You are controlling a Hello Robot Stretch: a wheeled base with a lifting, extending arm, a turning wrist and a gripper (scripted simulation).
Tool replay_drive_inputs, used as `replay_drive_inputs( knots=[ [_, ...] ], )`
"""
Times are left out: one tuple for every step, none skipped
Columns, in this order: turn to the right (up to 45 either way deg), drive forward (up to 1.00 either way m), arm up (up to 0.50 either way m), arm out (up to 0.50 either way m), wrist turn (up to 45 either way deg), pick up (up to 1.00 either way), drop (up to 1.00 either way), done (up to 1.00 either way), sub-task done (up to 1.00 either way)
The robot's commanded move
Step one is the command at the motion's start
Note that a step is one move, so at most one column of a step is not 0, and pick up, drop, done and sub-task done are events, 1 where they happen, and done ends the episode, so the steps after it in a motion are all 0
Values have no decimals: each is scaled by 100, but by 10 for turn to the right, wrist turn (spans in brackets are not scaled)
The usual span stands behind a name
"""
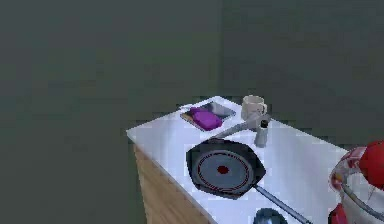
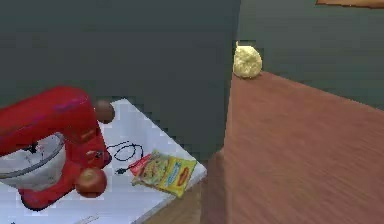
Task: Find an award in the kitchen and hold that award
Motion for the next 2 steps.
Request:
replay_drive_inputs(
  knots=[
    [-450,0,0,0,0,0,0,0,0],
    [-390,0,0,0,0,0,0,0,0]
  ],
)
